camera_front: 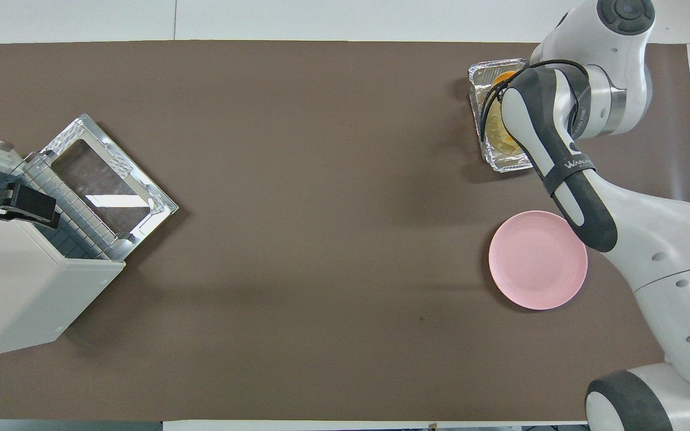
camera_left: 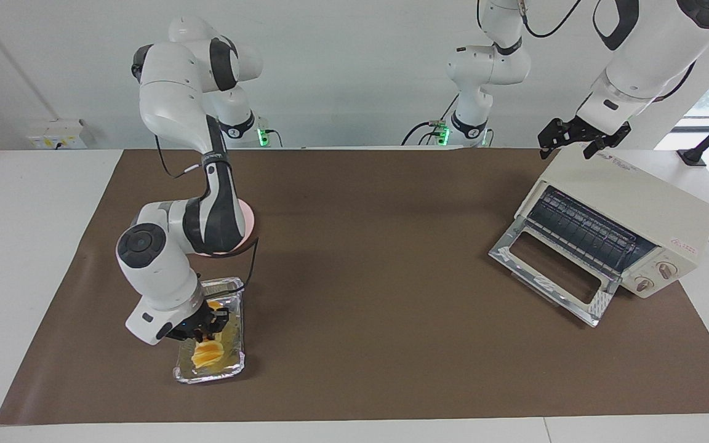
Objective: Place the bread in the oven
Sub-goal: 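Lower the bread into the foil tray and open the right gripper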
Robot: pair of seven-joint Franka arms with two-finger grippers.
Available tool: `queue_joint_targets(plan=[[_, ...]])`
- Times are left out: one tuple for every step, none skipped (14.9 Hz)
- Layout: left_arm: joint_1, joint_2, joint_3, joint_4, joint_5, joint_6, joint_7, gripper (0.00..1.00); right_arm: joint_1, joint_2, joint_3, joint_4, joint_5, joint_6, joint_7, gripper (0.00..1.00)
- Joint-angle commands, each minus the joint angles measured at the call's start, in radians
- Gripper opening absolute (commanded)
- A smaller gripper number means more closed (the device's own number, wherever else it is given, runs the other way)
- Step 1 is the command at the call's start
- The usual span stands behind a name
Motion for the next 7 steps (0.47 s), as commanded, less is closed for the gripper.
queue_joint_targets(plan=[[0.01, -0.021, -0.005, -0.02, -0.012, 0.013, 0.003, 1.0, -0.003, -0.008, 0.002, 0.007, 0.014, -0.026, 0.014, 1.0], [0.01, -0.023, -0.005, -0.02, -0.012, 0.012, 0.003, 1.0, -0.006, -0.016, 0.002, 0.007, 0.011, -0.04, 0.012, 1.0], [0.01, -0.023, -0.005, -0.02, -0.012, 0.013, 0.003, 1.0, -0.011, -0.021, 0.002, 0.007, 0.007, -0.061, 0.009, 1.0], [0.01, -0.023, -0.005, -0.02, -0.012, 0.012, 0.004, 1.0, -0.015, -0.025, 0.002, 0.01, 0.0, -0.081, 0.005, 1.0], [0.01, -0.023, -0.005, -0.02, -0.012, 0.013, 0.003, 1.0, -0.02, -0.033, 0.0, 0.01, -0.001, -0.089, 0.002, 1.0], [0.01, -0.023, -0.005, -0.02, -0.012, 0.013, 0.003, 1.0, -0.028, -0.036, -0.003, 0.01, -0.001, -0.089, -0.015, 1.0], [0.01, -0.023, -0.005, -0.02, -0.012, 0.013, 0.003, 1.0, -0.043, -0.038, -0.003, 0.009, -0.001, -0.089, -0.052, 1.0]])
